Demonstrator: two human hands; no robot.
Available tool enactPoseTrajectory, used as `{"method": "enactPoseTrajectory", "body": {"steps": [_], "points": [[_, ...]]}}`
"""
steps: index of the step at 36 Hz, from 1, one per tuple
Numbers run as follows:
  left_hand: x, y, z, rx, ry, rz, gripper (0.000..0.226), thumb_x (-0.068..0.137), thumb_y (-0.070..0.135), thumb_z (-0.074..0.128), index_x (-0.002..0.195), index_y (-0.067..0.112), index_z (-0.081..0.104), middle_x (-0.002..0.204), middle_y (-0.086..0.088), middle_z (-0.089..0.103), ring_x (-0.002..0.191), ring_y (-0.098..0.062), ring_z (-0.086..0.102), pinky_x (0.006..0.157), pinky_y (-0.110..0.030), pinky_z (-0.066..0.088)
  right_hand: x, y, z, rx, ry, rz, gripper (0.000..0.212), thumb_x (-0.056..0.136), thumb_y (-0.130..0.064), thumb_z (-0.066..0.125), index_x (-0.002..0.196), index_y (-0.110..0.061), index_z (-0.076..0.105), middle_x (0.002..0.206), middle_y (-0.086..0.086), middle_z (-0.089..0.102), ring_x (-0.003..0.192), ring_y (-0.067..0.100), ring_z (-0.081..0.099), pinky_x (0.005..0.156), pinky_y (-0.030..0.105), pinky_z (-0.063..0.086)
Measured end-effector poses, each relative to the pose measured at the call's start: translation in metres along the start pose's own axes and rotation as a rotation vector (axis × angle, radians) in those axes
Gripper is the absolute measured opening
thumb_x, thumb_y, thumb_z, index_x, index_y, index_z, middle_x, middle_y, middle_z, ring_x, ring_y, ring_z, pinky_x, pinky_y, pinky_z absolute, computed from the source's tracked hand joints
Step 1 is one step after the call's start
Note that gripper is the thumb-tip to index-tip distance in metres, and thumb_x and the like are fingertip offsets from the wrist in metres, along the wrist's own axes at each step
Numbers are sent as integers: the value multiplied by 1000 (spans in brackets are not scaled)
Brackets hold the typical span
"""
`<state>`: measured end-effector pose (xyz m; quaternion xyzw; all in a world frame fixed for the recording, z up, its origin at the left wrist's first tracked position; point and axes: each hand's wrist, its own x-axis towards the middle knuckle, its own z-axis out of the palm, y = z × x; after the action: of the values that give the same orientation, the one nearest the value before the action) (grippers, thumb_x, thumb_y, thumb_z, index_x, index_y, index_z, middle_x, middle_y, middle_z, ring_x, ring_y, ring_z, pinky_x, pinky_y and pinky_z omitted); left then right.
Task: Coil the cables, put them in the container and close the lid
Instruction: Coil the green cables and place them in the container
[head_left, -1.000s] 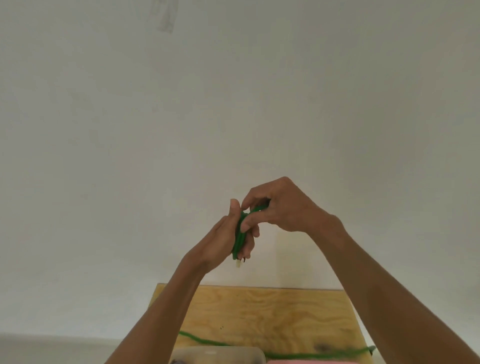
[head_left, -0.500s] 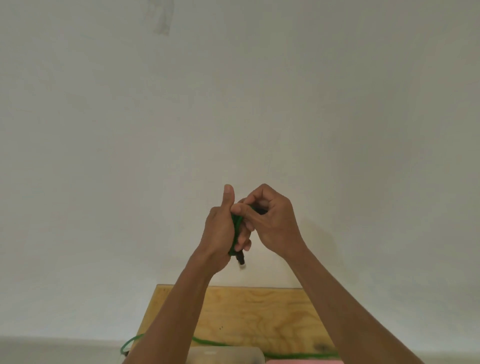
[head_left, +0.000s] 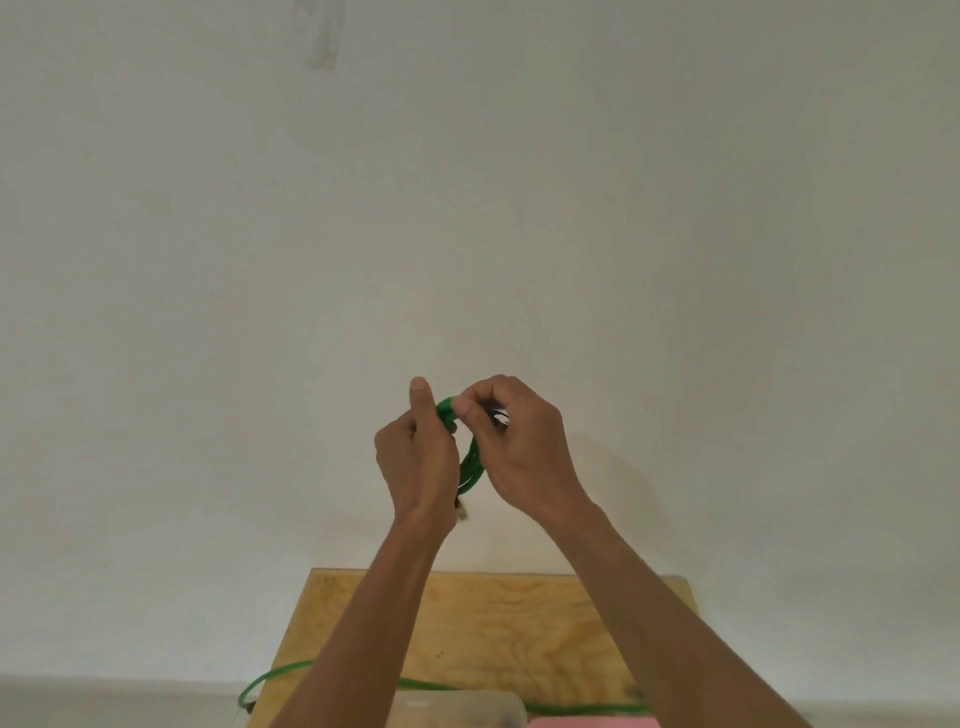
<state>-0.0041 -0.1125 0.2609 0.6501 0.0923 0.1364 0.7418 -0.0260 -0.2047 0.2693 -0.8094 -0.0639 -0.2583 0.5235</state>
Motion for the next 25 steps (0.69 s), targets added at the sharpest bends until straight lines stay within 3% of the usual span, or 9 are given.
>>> {"method": "enactPoseTrajectory", "body": {"steps": [3, 5, 9, 12, 17, 21, 23, 25], "points": [[7, 4, -3, 10, 70, 14, 63, 100, 52, 45, 55, 9, 55, 53, -6, 44, 52, -20, 41, 55, -34, 37, -3, -2, 2, -193, -3, -81, 16, 99, -18, 55, 106, -19, 70, 104, -5, 58, 94, 10, 59, 81, 19, 50], [10, 4, -5, -5, 112, 11, 62, 100, 52, 46, 55, 9, 48, 55, -7, 40, 52, -21, 37, 56, -36, 37, -7, -8, 4, -226, -27, -61, 18, 99, -17, 56, 109, -18, 71, 103, -3, 60, 88, 9, 60, 76, 14, 48], [12, 8, -5, -79, 132, -17, 57, 98, 49, 52, 57, 12, 42, 54, -3, 37, 50, -19, 35, 55, -34, 37, -13, -13, 9, -64, 19, 96, 8, 90, -17, 70, 97, -17, 75, 88, -7, 71, 76, 1, 65, 69, 6, 49], [8, 13, -6, -122, 74, 5, 54, 99, 44, 55, 60, 8, 47, 52, -3, 36, 39, -13, 34, 40, -22, 37, -10, -10, 10, 92, 73, 220, 9, 81, -21, 80, 88, -16, 76, 77, -9, 74, 70, -2, 67, 64, 6, 49], [9, 11, -12, -171, -22, -15, 51, 98, 44, 58, 65, 5, 54, 55, -10, 41, 38, -18, 39, 41, -27, 44, -8, -8, 12, 204, 109, 294, 16, 71, -24, 88, 79, -18, 75, 69, -6, 73, 65, 1, 68, 59, 8, 47], [14, 9, -19, -189, -45, -20, 52, 97, 44, 60, 58, 11, 48, 57, -12, 38, 46, -24, 35, 44, -28, 40, -6, 0, 11, 172, 115, 346, 37, 66, -41, 89, 92, -25, 68, 83, -5, 68, 72, 10, 65, 65, 21, 54], [16, 10, -20, -216, -61, -37, 52, 97, 44, 60, 56, 14, 45, 55, -12, 34, 46, -24, 30, 43, -27, 36, -6, 3, 9, 192, 8, 415, 41, 70, -50, 83, 101, -28, 67, 92, -6, 68, 79, 11, 67, 64, 26, 57], [16, 11, -19, -224, -77, -65, 53, 96, 45, 60, 55, 16, 44, 55, -11, 33, 45, -23, 30, 44, -28, 35, -8, 4, 8, 322, -126, 457, 33, 79, -45, 78, 102, -24, 70, 90, -4, 72, 78, 12, 69, 60, 27, 56]]}}
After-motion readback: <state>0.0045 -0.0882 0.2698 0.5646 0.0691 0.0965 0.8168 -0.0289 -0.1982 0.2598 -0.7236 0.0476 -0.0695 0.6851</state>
